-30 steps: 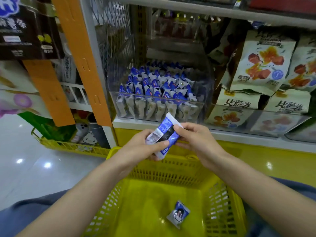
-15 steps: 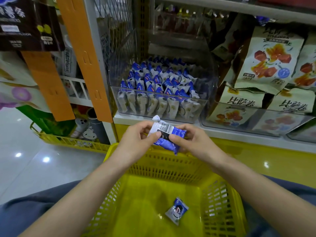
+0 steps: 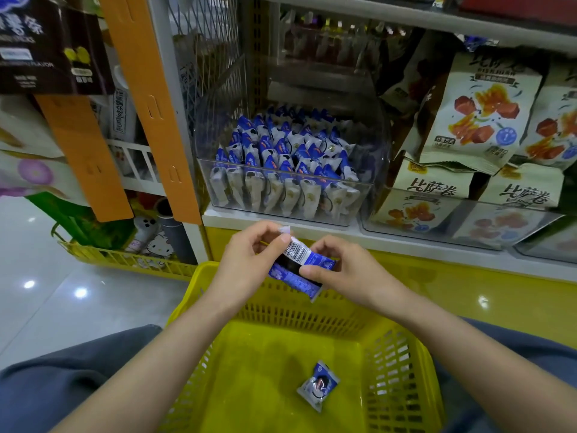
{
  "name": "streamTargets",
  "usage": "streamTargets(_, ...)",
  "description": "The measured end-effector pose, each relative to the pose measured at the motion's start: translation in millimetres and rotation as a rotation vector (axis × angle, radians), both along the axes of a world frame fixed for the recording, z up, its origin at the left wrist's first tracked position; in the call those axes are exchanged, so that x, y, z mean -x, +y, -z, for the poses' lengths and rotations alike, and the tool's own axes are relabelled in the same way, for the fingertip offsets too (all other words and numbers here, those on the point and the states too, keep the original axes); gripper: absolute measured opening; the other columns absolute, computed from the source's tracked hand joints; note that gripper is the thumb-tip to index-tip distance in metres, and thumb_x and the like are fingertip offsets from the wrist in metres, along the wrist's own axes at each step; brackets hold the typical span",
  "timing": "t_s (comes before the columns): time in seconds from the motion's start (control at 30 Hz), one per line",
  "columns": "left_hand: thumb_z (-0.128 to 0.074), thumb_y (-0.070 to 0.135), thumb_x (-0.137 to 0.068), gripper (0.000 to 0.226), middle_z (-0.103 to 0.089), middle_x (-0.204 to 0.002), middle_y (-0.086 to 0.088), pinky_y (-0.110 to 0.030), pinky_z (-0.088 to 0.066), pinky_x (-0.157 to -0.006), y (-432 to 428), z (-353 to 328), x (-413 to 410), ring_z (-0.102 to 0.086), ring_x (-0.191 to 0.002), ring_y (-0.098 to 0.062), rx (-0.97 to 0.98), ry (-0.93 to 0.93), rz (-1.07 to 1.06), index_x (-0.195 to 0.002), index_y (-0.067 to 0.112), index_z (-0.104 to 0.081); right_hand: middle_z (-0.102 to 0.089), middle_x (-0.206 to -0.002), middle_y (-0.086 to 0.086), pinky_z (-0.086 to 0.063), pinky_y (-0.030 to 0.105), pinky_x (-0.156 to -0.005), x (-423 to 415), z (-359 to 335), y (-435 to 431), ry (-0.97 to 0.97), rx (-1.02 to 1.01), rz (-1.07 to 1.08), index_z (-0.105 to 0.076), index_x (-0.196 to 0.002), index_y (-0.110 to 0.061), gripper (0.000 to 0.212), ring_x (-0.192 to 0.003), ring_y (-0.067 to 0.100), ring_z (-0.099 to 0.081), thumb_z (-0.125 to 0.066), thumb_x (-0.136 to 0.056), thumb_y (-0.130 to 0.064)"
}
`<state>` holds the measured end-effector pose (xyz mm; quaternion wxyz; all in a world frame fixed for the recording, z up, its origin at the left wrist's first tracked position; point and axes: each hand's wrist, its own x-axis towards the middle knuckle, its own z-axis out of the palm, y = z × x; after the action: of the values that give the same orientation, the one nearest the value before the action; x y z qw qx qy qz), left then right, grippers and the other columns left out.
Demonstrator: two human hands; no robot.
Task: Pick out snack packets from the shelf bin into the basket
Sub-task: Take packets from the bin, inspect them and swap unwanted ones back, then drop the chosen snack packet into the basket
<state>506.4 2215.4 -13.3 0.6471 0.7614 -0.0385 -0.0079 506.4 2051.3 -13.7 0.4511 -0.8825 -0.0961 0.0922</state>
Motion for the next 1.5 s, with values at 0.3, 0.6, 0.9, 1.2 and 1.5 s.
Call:
streamTargets(0.3,-0.06,0.004,-0.086,0.011,-0.061,-0.076,-0.011,-0.026,-0.051,-0.06,2.6,11.0,5.4,-0.063,-0.067,-0.019,-0.06,0.039,0.034,-0.079,0.01,-0.054,-0.066,-0.105,0.006,-0.048,0.042,-0.091,1.1,1.6,-1.9,-0.018,-0.085,0.032,-0.053,-0.102,-0.012,0.018,-0.1,0.02,-0.061,-0.056,-0.09,-0.024)
streamTargets(0.6,-0.059,0.003,-0.087,0.024,-0.058,-0.073,-0.009,-0.028,-0.054,-0.058,1.1,23.4,10.9,-0.056,-0.071,-0.02,-0.105,-0.013,0.031,-0.068,0.013,-0.047,-0.07,-0.074,-0.003,-0.056,0.024,-0.062,5.6,3.1,-1.2,-0.035,-0.416,0.214,-0.065,-0.074,-0.021,0.017,-0.07,0.006,-0.067,-0.059,-0.089,-0.015)
streamTargets(0.9,-0.066,0.012,-0.081,0.034,-0.063,-0.115,-0.011,-0.033,-0.05,-0.084,-26.0,50.8,27.2,-0.06,-0.1,-0.018,0.117,0.276,0.25,-0.112,0.016,-0.052,-0.069,-0.065,-0.006,-0.052,0.015,-0.054,23.4,32.6,-23.2,0.067,-0.558,0.362,-0.064,-0.077,-0.012,0.012,-0.058,0.001,-0.064,-0.059,-0.087,-0.01)
streamTargets(1.2,-0.059,0.011,-0.088,0.024,-0.065,-0.096,0.012,-0.015,-0.044,-0.073,-71.0,94.0,52.3,-0.06,-0.088,-0.005,-0.255,0.024,0.071,-0.105,0.029,-0.056,-0.056,-0.097,-0.01,-0.055,0.02,-0.065,60.7,81.3,-45.6,0.271,-0.611,0.497,-0.044,-0.117,-0.017,0.026,-0.08,0.0,-0.062,-0.049,-0.092,-0.022)
streamTargets(1.5,-0.054,0.024,-0.091,0.05,-0.039,-0.125,0.013,-0.01,-0.026,-0.097,-89.7,105.6,76.7,-0.032,-0.116,-0.002,-0.43,-0.158,0.216,-0.137,0.031,-0.035,-0.066,-0.084,-0.006,-0.054,0.017,-0.063,64.8,90.4,-59.6,0.263,-0.632,0.425,-0.059,-0.092,-0.024,0.025,-0.07,-0.003,-0.065,-0.046,-0.094,-0.002)
